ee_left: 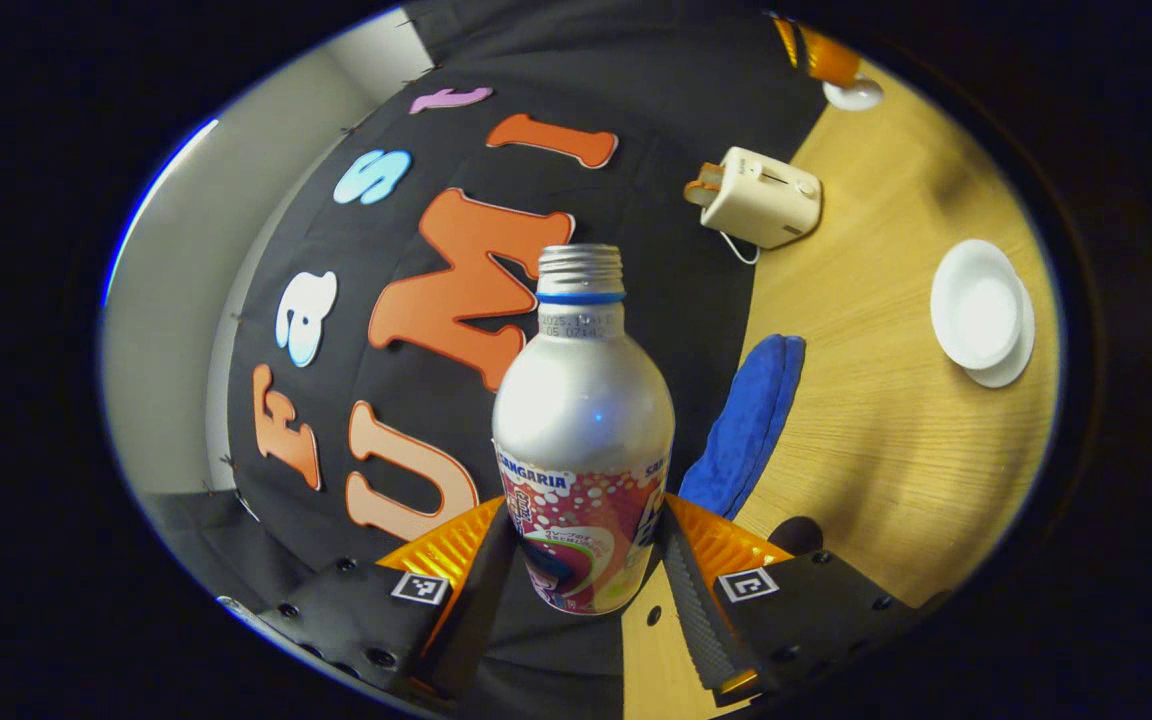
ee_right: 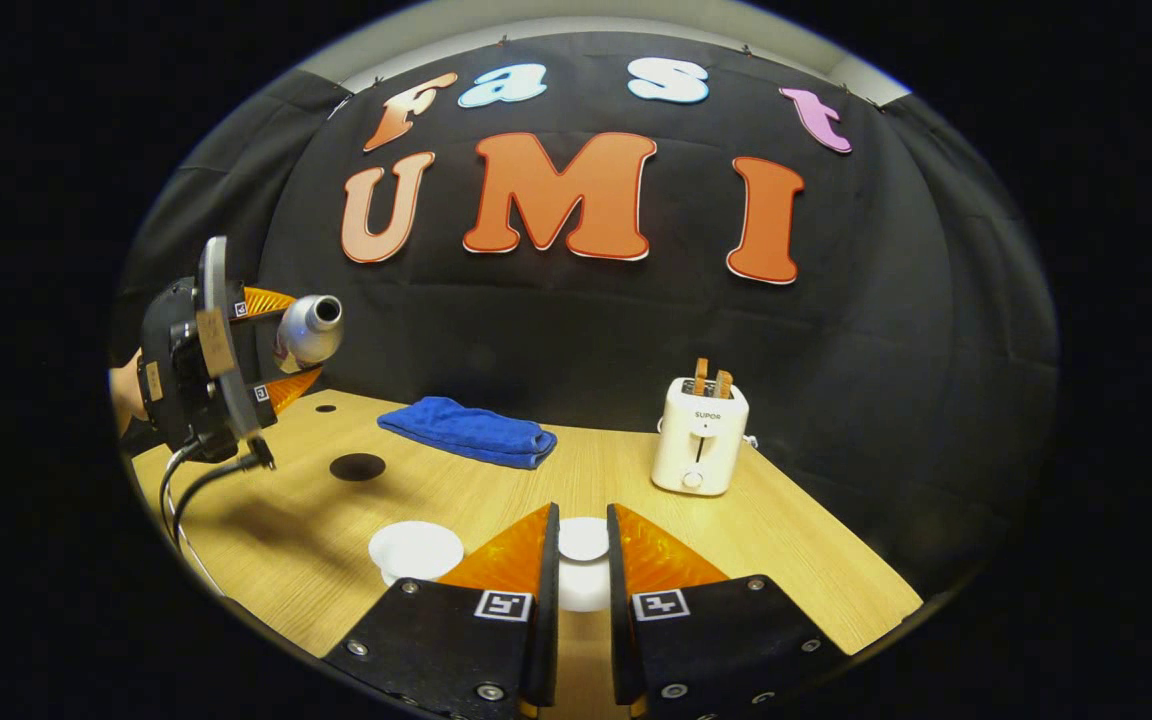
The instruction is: Open the teacup lid with one hand, grasp the water bottle and pour water into the teacup with the other hand; after pouring, place the water bottle on the coaster and then close the teacup lid.
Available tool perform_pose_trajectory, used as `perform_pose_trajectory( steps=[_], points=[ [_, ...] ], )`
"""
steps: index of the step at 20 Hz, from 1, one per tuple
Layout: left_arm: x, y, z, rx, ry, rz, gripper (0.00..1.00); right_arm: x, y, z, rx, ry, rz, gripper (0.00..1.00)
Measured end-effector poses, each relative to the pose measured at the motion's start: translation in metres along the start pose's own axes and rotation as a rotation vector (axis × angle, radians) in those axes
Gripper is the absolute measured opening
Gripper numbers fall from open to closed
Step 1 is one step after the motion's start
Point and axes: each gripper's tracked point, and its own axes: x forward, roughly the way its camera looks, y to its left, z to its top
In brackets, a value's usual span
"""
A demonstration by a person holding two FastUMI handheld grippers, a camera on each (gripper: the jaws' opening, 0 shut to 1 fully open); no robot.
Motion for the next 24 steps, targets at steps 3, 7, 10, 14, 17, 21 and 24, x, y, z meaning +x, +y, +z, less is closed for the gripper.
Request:
perform_pose_trajectory(
  steps=[3, 7, 10, 14, 17, 21, 24],
  points=[
    [0.005, 0.003, -0.010, -0.201, 0.018, 0.011, 0.82, 0.009, 0.017, 0.004, -0.008, 0.002, 0.021, 0.23],
    [0.011, -0.003, -0.026, -0.478, 0.027, -0.005, 0.82, 0.020, 0.042, 0.011, -0.029, 0.000, 0.057, 0.22],
    [0.021, -0.016, -0.039, -0.691, 0.062, -0.042, 0.82, 0.028, 0.059, 0.012, -0.035, 0.002, 0.084, 0.22],
    [0.034, -0.030, -0.053, -0.879, 0.093, -0.076, 0.82, 0.041, 0.079, 0.005, -0.036, 0.027, 0.125, 0.22],
    [0.042, -0.047, -0.070, -0.969, 0.143, -0.114, 0.82, 0.050, 0.086, 0.002, -0.043, 0.037, 0.133, 0.23],
    [0.066, -0.075, -0.092, -1.096, 0.204, -0.160, 0.82, 0.066, 0.095, -0.011, -0.033, 0.072, 0.159, 0.19],
    [0.071, -0.094, -0.106, -1.131, 0.247, -0.186, 0.82, 0.074, 0.093, -0.018, -0.038, 0.094, 0.154, 0.23]
  ],
)
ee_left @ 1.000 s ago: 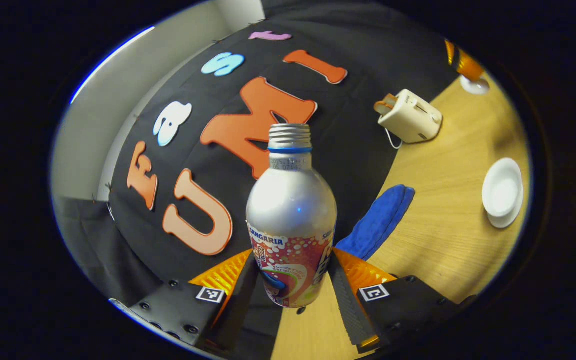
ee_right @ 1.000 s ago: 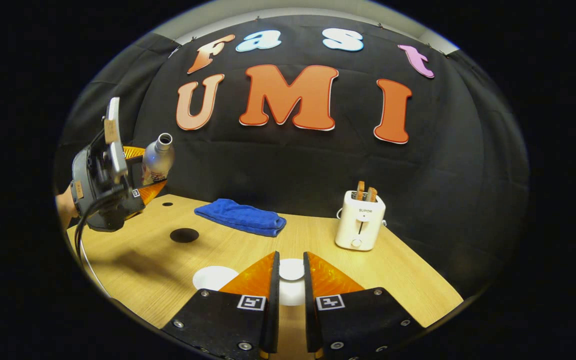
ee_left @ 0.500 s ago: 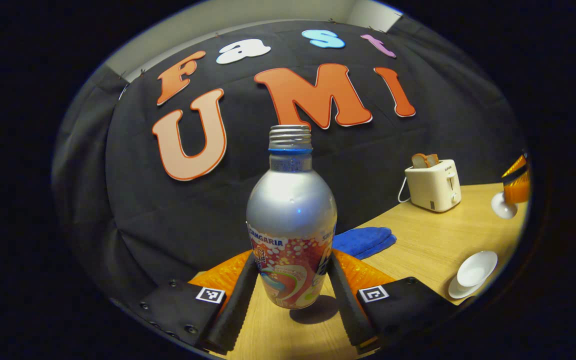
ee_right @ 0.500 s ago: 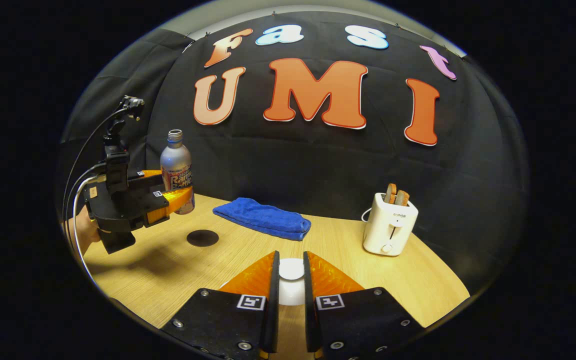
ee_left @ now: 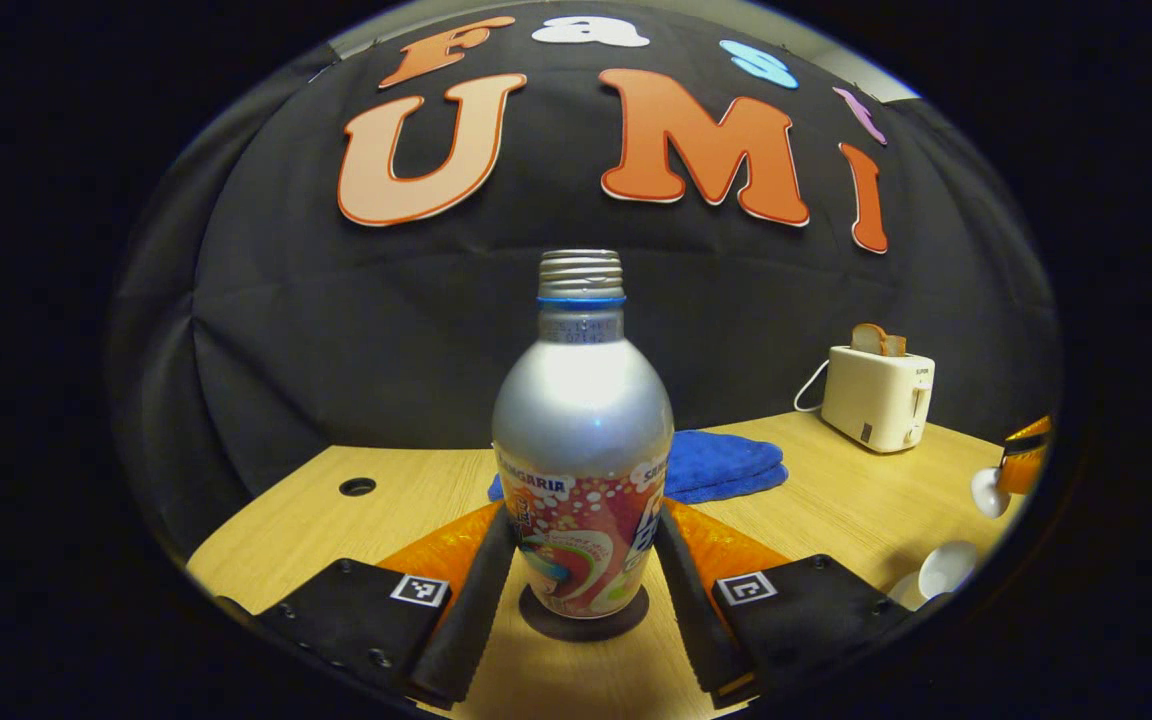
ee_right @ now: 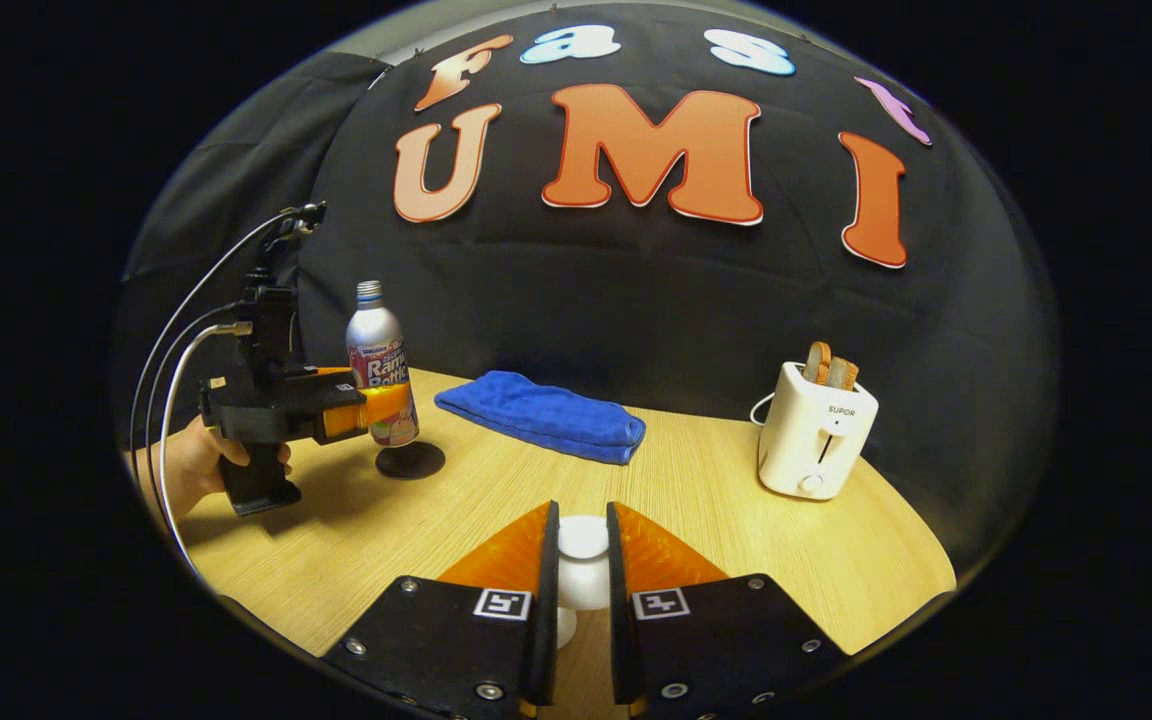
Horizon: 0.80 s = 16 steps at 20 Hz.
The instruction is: Open the teacup lid with one hand, grasp the water bottle and pour water into the teacup with the other hand; after pouring, place the water bottle on the coaster and then close the teacup lid.
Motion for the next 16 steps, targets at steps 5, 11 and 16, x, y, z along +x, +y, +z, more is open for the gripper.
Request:
perform_pose_trajectory(
  steps=[5, 11, 16],
  points=[
    [0.018, 0.001, -0.029, 0.007, 0.080, -0.002, 0.82, 0.009, -0.003, -0.006, 0.013, 0.019, 0.004, 0.23],
    [0.024, 0.003, -0.036, 0.003, 0.089, -0.021, 0.83, 0.012, 0.003, -0.013, 0.016, 0.052, 0.026, 0.23],
    [0.023, 0.004, -0.038, -0.006, 0.086, -0.020, 0.87, 0.008, 0.005, -0.011, 0.020, 0.050, 0.026, 0.23]
  ],
)
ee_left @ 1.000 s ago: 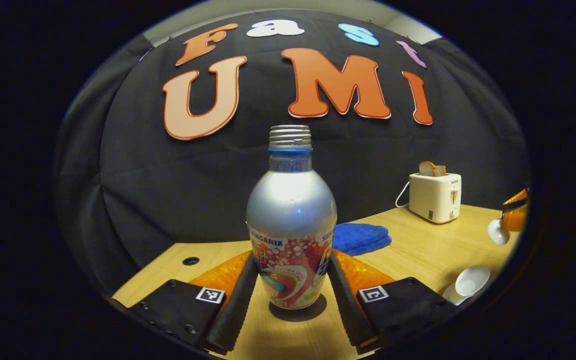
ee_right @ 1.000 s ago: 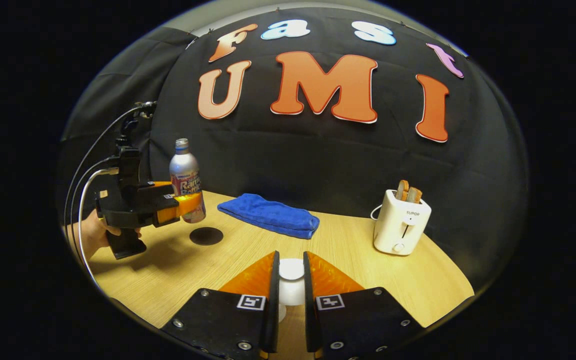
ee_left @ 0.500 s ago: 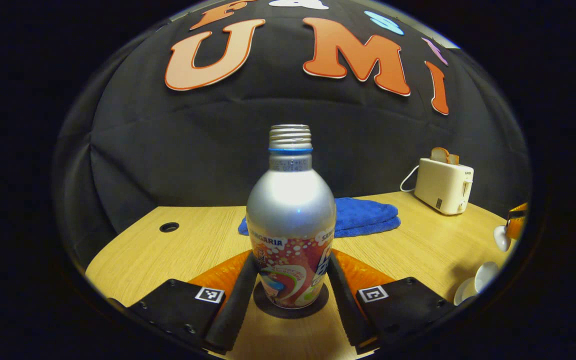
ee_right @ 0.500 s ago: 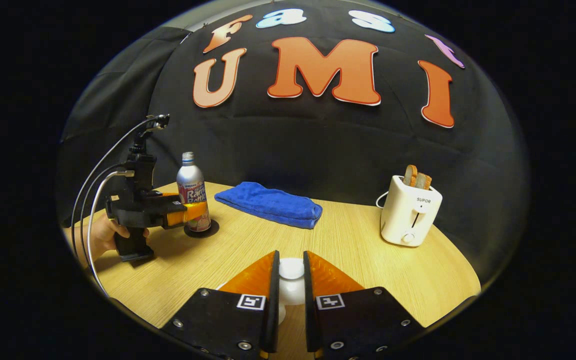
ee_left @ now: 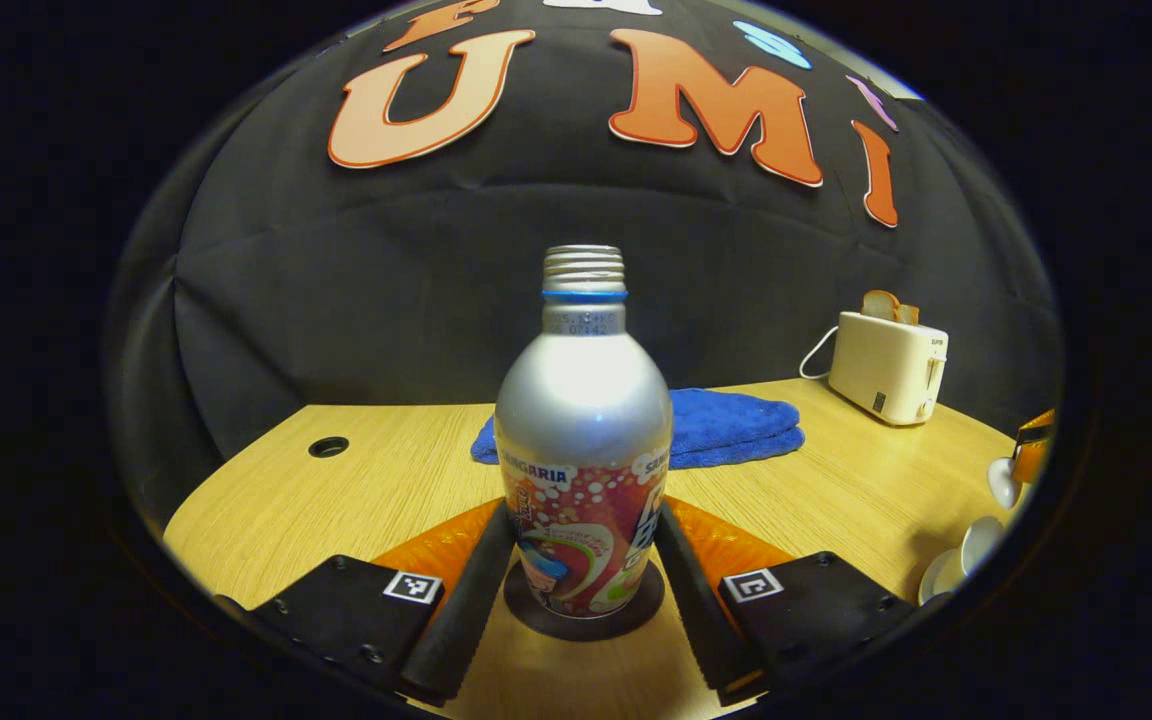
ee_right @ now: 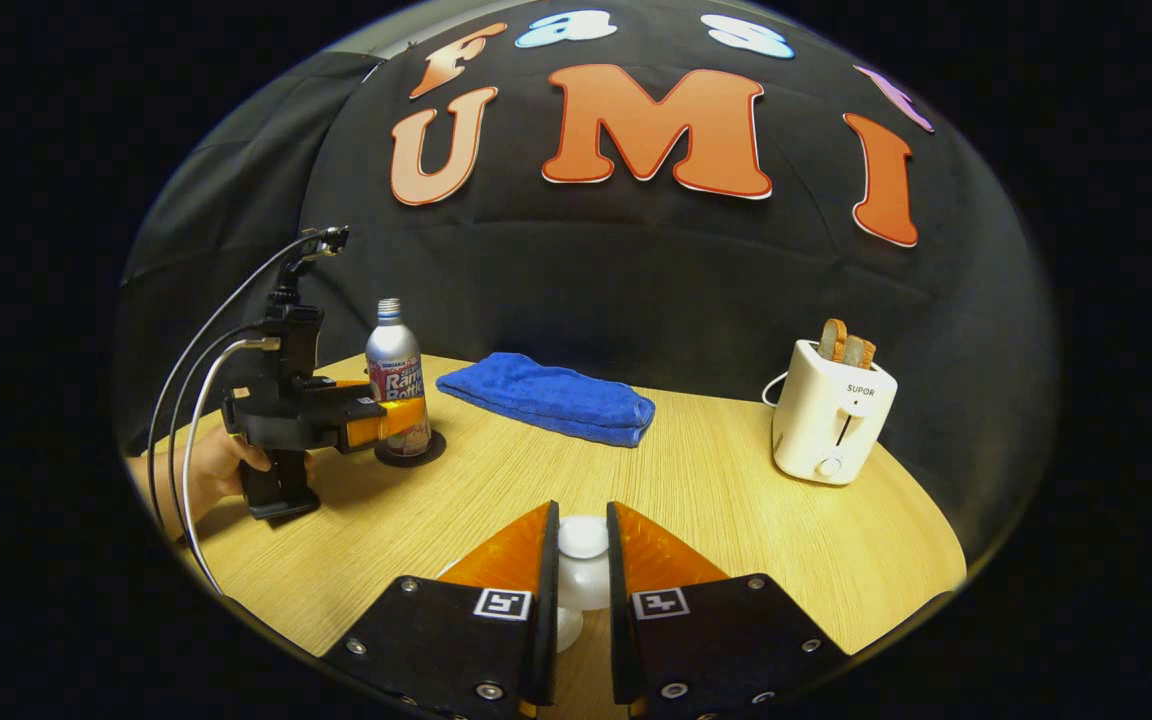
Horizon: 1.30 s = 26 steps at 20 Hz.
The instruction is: Open the teacup lid with one hand, grasp the water bottle and pour water into the teacup with the other hand; after pouring, place the water bottle on the coaster and then close the teacup lid.
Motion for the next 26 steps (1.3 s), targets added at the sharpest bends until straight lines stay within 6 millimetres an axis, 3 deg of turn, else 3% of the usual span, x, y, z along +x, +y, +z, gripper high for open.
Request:
perform_pose_trajectory(
  steps=[1, 5, 10, 11, 12, 14, 19, 26],
  points=[
    [-0.002, 0.000, 0.002, -0.005, -0.006, -0.004, 0.83, -0.002, 0.000, 0.002, 0.002, -0.003, -0.001, 0.23],
    [-0.015, 0.002, 0.015, -0.028, -0.053, -0.018, 0.99, -0.006, 0.005, 0.001, 0.008, -0.008, 0.002, 0.23],
    [-0.041, 0.007, 0.016, 0.000, -0.075, -0.003, 0.99, -0.005, 0.019, -0.009, 0.007, 0.002, 0.024, 0.23],
    [-0.048, 0.005, 0.014, 0.003, -0.074, -0.005, 0.94, -0.003, 0.022, -0.012, 0.008, 0.007, 0.028, 0.23],
    [-0.054, 0.002, 0.012, 0.004, -0.074, -0.011, 0.99, -0.001, 0.025, -0.017, 0.015, 0.016, 0.035, 0.23],
    [-0.065, -0.001, 0.010, 0.010, -0.086, -0.010, 0.99, 0.001, 0.033, -0.025, 0.026, 0.033, 0.054, 0.19],
    [-0.090, -0.007, 0.017, 0.020, -0.119, -0.011, 0.99, -0.001, 0.037, -0.031, 0.020, 0.029, 0.060, 0.23],
    [-0.106, -0.018, 0.021, 0.019, -0.144, -0.012, 0.99, -0.005, 0.041, -0.036, 0.036, 0.028, 0.069, 0.23]
  ],
)
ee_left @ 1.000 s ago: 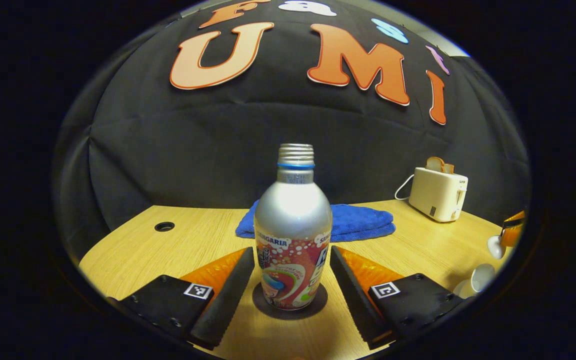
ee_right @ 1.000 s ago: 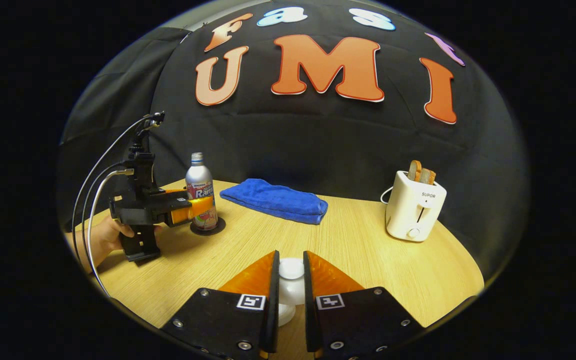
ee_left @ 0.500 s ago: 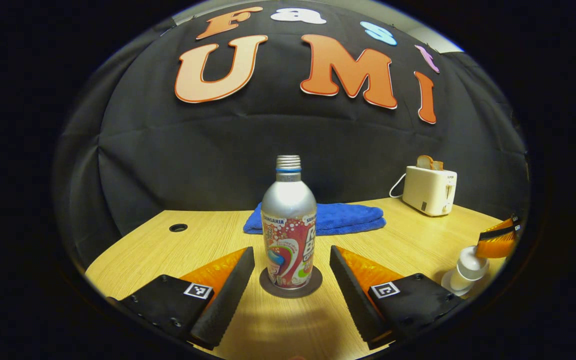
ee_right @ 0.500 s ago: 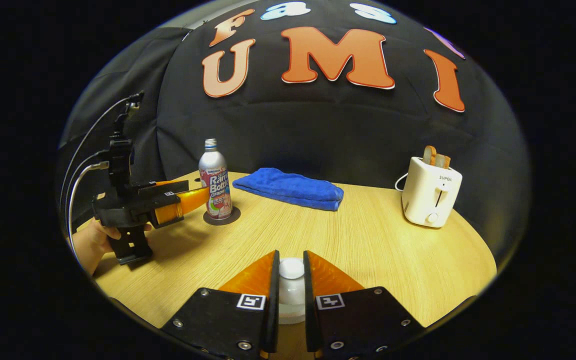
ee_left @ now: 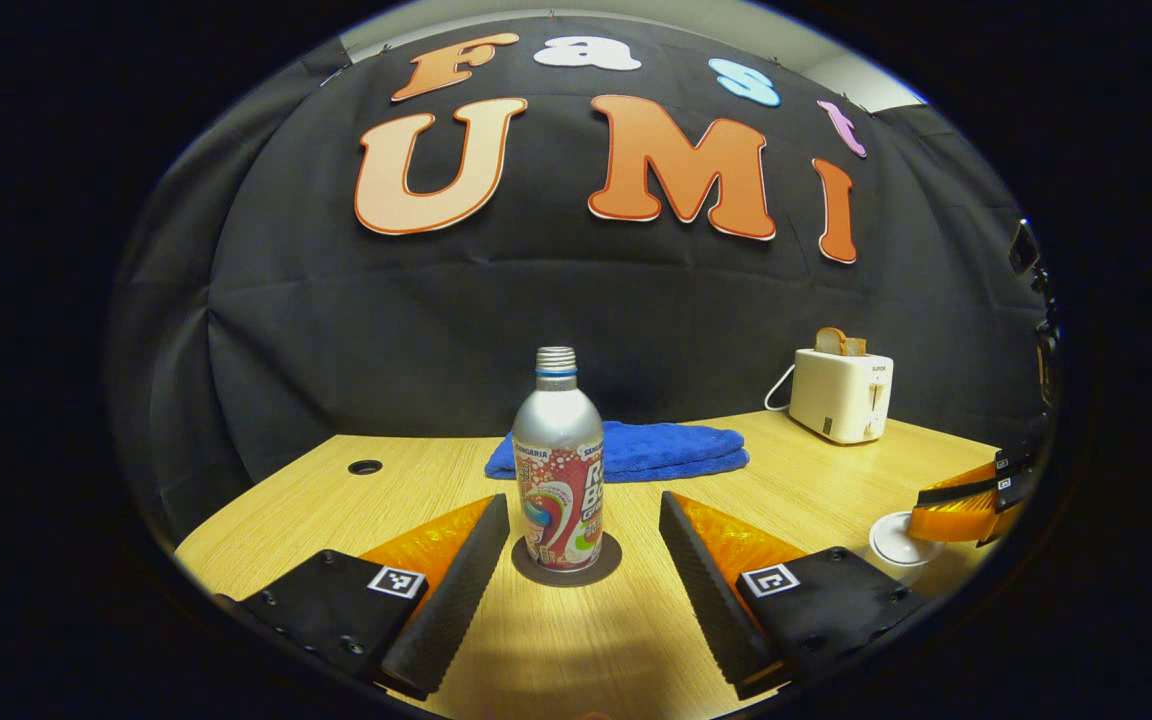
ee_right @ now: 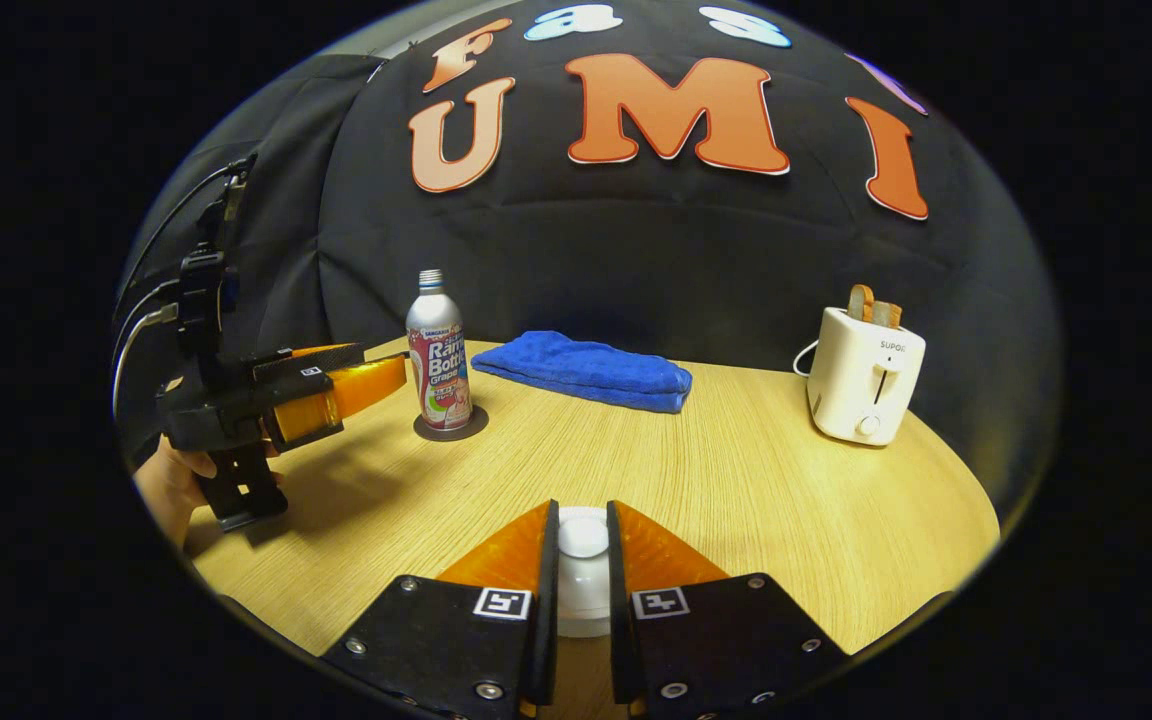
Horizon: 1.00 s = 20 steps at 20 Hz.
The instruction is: Open the teacup lid with one hand, grasp the water bottle and pour water into the teacup with the other hand; after pouring, place the water bottle on the coaster and then close the teacup lid.
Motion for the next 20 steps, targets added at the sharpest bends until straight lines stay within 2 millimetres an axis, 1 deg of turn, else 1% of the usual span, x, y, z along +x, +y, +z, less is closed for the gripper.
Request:
perform_pose_trajectory(
  steps=[2, 4, 5, 6, 7, 8, 9, 10, 12, 14, 16, 17, 18, 19, 20],
  points=[
    [-0.004, -0.003, -0.001, 0.000, 0.003, -0.003, 0.99, 0.001, 0.000, 0.000, 0.007, -0.003, -0.001, 0.23],
    [-0.008, -0.007, 0.002, -0.008, -0.001, -0.006, 0.99, 0.001, 0.000, -0.001, 0.007, -0.002, 0.005, 0.23],
    [-0.010, -0.007, 0.005, -0.012, -0.010, -0.004, 0.99, 0.000, 0.000, -0.002, 0.007, -0.002, 0.004, 0.24],
    [-0.013, -0.007, 0.008, -0.015, -0.019, 0.000, 0.99, 0.001, 0.001, 0.000, 0.004, -0.004, -0.001, 0.28],
    [-0.016, -0.007, 0.012, -0.016, -0.027, 0.004, 0.99, 0.001, 0.000, 0.000, -0.003, -0.002, -0.009, 0.29],
    [-0.018, -0.007, 0.016, -0.018, -0.037, 0.006, 0.99, 0.000, -0.001, 0.000, -0.008, 0.002, -0.011, 0.33],
    [-0.022, -0.008, 0.019, -0.016, -0.046, 0.006, 0.99, -0.002, 0.000, 0.002, -0.008, -0.004, -0.010, 0.29],
    [-0.026, -0.009, 0.021, -0.013, -0.052, 0.001, 0.99, -0.005, -0.001, 0.005, -0.005, -0.013, -0.015, 0.35],
    [-0.033, -0.007, 0.022, 0.000, -0.051, 0.009, 0.99, -0.012, -0.004, 0.016, 0.004, -0.044, -0.024, 0.36],
    [-0.040, -0.001, 0.030, -0.003, -0.066, 0.036, 0.99, -0.019, -0.005, 0.029, 0.018, -0.082, -0.019, 0.39],
    [-0.047, 0.006, 0.033, 0.008, -0.081, 0.070, 0.99, -0.028, -0.005, 0.041, 0.022, -0.121, -0.017, 0.52],
    [-0.054, 0.009, 0.033, 0.010, -0.082, 0.087, 0.99, -0.032, -0.007, 0.049, 0.018, -0.148, -0.024, 0.51],
    [-0.059, 0.010, 0.033, 0.006, -0.082, 0.099, 0.99, -0.037, -0.009, 0.057, 0.014, -0.177, -0.031, 0.59],
    [-0.064, 0.012, 0.034, 0.006, -0.084, 0.113, 0.99, -0.041, -0.010, 0.064, 0.009, -0.206, -0.037, 0.62],
    [-0.070, 0.015, 0.036, 0.013, -0.090, 0.129, 0.99, -0.045, -0.012, 0.071, 0.006, -0.231, -0.043, 0.67]
  ],
)
